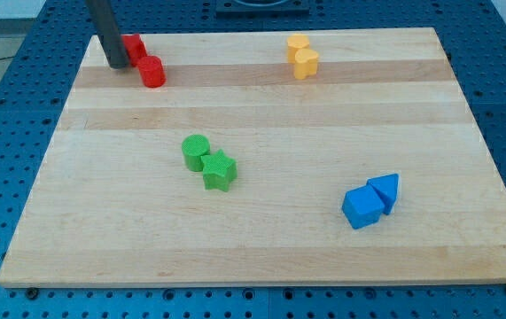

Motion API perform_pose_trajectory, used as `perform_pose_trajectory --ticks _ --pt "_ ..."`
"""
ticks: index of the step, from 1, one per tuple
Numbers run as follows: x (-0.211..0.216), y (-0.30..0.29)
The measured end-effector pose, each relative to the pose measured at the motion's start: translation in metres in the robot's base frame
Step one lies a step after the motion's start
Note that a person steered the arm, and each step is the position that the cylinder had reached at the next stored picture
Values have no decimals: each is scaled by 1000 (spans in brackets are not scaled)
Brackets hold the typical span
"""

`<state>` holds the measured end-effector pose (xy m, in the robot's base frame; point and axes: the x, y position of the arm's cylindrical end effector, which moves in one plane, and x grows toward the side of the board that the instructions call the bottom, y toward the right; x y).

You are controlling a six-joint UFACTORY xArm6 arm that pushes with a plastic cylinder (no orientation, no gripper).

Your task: Move the red circle into the red star

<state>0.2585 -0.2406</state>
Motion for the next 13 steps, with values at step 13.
perform_pose_trajectory --ticks 13 --pt "72 69"
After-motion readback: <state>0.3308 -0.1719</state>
